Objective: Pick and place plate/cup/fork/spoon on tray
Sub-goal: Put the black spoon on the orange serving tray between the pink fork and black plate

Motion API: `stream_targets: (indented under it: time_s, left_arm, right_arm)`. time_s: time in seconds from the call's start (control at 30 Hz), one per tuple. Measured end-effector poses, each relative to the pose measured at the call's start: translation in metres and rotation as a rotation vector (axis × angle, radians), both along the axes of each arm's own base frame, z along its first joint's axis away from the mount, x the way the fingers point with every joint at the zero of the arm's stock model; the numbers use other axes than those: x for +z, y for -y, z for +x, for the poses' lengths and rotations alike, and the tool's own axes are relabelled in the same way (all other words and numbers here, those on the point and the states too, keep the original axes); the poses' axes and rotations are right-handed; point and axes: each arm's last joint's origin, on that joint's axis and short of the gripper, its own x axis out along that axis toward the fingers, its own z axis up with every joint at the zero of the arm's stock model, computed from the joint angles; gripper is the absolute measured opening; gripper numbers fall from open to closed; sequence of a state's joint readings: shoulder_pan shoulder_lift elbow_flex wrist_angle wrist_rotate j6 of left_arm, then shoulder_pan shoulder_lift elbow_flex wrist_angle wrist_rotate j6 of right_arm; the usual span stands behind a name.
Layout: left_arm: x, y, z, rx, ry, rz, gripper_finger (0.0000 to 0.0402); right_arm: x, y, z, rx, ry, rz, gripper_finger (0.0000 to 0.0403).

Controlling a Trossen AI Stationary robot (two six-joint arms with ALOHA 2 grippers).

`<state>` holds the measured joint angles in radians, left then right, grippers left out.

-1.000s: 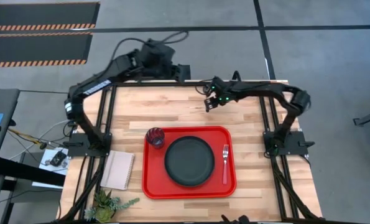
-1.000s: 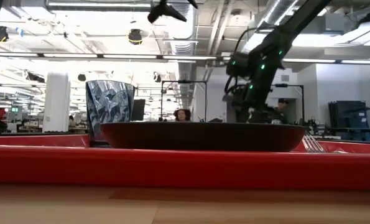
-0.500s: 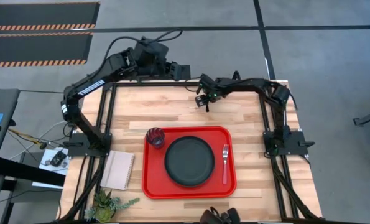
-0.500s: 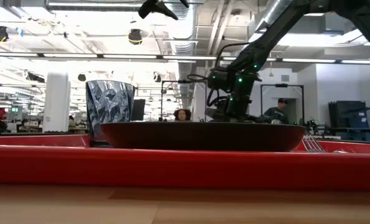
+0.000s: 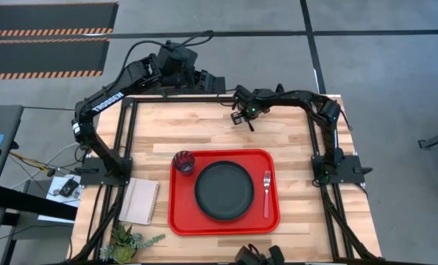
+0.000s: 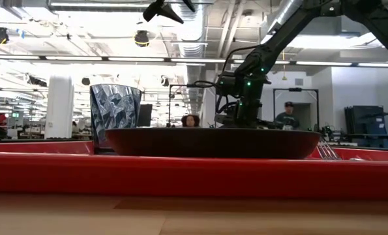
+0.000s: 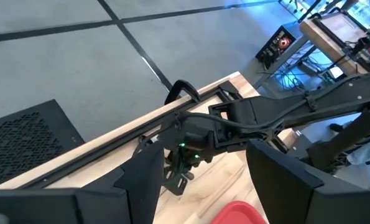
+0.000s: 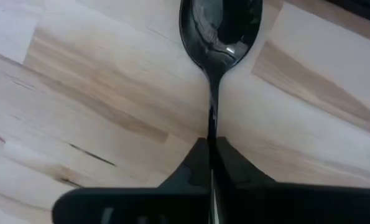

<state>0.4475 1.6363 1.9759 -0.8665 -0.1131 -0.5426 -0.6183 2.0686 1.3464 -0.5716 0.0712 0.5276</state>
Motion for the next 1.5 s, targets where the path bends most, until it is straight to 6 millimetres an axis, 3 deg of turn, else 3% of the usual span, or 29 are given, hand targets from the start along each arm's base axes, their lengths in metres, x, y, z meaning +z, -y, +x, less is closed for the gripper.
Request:
stream_targets:
  time_s: [0.17, 0.3, 0.67, 0.93, 1.13, 1.23, 1.37, 1.5]
  left_arm:
    - [-0.001, -0.003, -0.002, 0.006, -0.014, 0.001, 0.0215]
    - [-0.002, -0.006, -0.005, 0.008, -0.020, -0.020, 0.0215]
    - [0.000, -0.004, -0.023, 0.030, -0.095, -0.013, 0.0215]
    - [-0.046, -0.014, -0.020, 0.068, -0.081, -0.156, 0.0215]
    - [-0.093, -0.018, -0.002, -0.029, 0.312, -0.252, 0.0215]
    - [-0.114, -0.013, 0.010, -0.074, 0.474, -0.342, 0.0215]
    - [-0.140, -0.003, 0.025, -0.083, 0.519, -0.419, 0.0215]
    - [-0.144, 0.008, 0.040, -0.148, 0.557, -0.395, 0.0215]
  right_arm:
    - [0.001, 0.000, 0.000, 0.006, 0.010, 0.013, 0.0020]
    - [0.017, -0.002, -0.002, 0.032, 0.048, -0.014, 0.0006]
    - [0.091, -0.007, -0.020, 0.019, 0.214, -0.097, 0.0005]
    - [0.161, -0.039, -0.034, 0.066, 0.390, -0.201, 0.0004]
    - [0.203, -0.077, -0.042, 0.110, 0.506, -0.274, 0.0004]
    - [0.211, -0.094, -0.040, 0.137, 0.529, -0.286, 0.0005]
    - [0.212, -0.112, -0.033, 0.159, 0.527, -0.301, 0.0005]
    - [0.209, -0.121, -0.025, 0.173, 0.537, -0.287, 0.0007]
